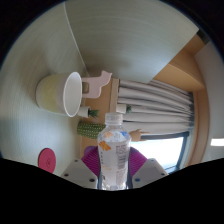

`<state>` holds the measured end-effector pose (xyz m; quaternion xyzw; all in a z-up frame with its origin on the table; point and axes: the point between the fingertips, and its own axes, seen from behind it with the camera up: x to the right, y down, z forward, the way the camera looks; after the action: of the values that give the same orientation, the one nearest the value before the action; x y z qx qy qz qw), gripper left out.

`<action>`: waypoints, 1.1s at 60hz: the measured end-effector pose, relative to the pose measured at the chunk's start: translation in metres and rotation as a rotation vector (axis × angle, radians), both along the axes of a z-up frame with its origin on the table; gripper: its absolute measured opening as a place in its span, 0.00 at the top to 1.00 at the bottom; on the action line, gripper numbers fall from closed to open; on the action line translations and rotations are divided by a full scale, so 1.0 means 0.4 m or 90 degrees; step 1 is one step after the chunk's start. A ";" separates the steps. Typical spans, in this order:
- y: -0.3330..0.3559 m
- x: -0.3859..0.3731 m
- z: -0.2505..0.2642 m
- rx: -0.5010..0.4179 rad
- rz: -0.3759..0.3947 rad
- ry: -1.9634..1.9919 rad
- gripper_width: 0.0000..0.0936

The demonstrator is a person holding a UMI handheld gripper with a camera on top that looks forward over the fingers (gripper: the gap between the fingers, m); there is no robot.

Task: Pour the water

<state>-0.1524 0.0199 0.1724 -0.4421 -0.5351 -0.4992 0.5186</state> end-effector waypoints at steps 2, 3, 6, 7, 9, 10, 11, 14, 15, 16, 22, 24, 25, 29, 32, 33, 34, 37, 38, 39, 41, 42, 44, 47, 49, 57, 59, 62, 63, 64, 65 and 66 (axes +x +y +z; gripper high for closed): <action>0.005 -0.024 -0.002 0.013 0.007 -0.049 0.63; 0.008 -0.033 0.000 0.018 0.014 -0.073 0.63; 0.011 -0.064 -0.006 0.034 0.028 -0.141 0.63; 0.013 -0.072 -0.008 0.039 0.032 -0.163 0.63; 0.017 -0.087 -0.012 0.050 0.040 -0.206 0.63; 0.018 -0.095 -0.016 0.055 0.044 -0.228 0.63; 0.018 -0.103 -0.020 0.060 0.049 -0.251 0.64; 0.022 -0.131 -0.026 0.075 0.068 -0.313 0.63; 0.021 -0.141 -0.031 0.080 0.074 -0.335 0.63; 0.020 -0.148 -0.035 0.085 0.079 -0.357 0.63; 0.014 -0.193 -0.057 0.112 0.113 -0.466 0.63; 0.009 -0.207 -0.066 0.116 0.125 -0.485 0.64; 0.007 -0.212 -0.068 0.118 0.129 -0.491 0.64; 0.005 -0.217 -0.070 0.119 0.129 -0.492 0.63; 0.006 -0.217 -0.070 0.115 0.127 -0.486 0.63; 0.007 -0.216 -0.067 0.115 0.125 -0.484 0.63; 0.008 -0.215 -0.064 0.119 0.122 -0.484 0.63; 0.013 -0.211 -0.055 0.124 0.115 -0.475 0.64; 0.014 -0.209 -0.051 0.126 0.112 -0.470 0.64; 0.016 -0.206 -0.045 0.127 0.107 -0.462 0.64; 0.020 -0.196 -0.031 0.127 0.096 -0.438 0.63; 0.021 -0.191 -0.024 0.126 0.090 -0.422 0.63; 0.025 -0.181 -0.006 0.124 0.079 -0.377 0.63; 0.023 -0.160 0.033 0.127 0.055 -0.293 0.64; 0.032 -0.141 0.060 0.110 0.041 -0.217 0.64; 0.030 -0.072 0.144 0.072 0.009 0.089 0.63; 0.031 -0.056 0.159 0.057 0.006 0.172 0.63; 0.027 -0.032 0.188 0.037 0.004 0.300 0.63; 0.021 -0.028 0.190 0.039 -0.001 0.340 0.64; 0.017 -0.017 0.203 0.036 0.000 0.380 0.63; 0.015 -0.008 0.215 0.033 0.003 0.418 0.64; 0.013 -0.003 0.226 0.030 0.007 0.454 0.63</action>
<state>-0.1534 0.0250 0.2630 -0.5735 -0.3112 -0.3229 0.6856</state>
